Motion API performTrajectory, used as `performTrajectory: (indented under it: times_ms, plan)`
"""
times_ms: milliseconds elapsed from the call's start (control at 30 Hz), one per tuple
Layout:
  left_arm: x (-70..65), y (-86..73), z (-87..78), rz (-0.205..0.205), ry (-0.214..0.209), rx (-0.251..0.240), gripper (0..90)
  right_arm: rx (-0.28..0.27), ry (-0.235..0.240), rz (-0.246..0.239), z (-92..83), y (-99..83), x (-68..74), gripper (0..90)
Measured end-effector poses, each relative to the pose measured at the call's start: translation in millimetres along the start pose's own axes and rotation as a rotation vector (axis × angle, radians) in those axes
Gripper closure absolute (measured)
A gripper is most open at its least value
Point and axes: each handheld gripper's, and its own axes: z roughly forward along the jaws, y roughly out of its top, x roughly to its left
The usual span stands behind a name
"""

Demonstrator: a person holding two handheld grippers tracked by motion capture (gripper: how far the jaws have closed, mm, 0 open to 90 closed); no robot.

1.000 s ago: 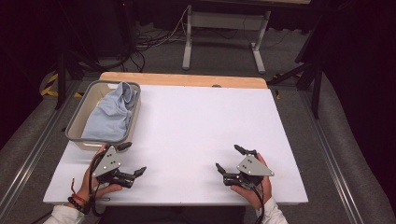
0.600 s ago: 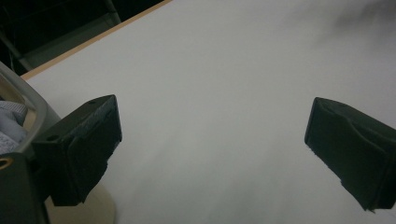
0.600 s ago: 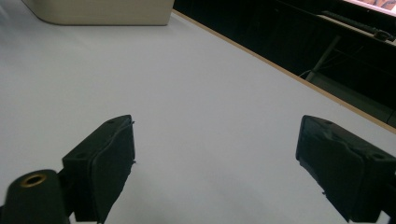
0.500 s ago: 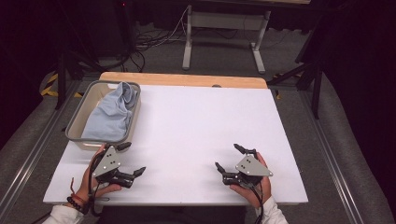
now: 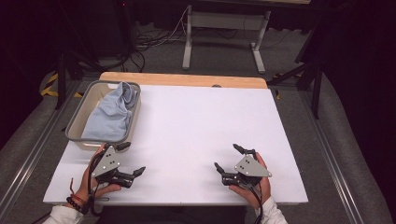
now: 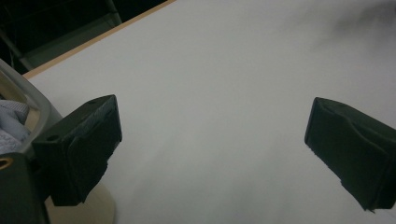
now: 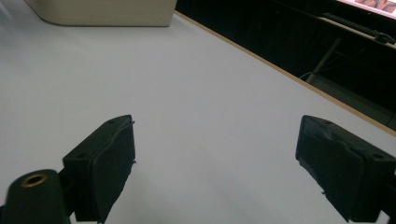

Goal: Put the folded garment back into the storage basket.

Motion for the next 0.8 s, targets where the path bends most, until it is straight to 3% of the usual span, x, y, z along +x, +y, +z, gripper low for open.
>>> performTrajectory:
  times_ms: [800]
  plan:
    - [0.0, 1.0, 2.8, -0.001, -0.007, 0.005, 4.9, 0.006, 0.000, 0.003, 1.4, -0.2, -1.2, 12.4]
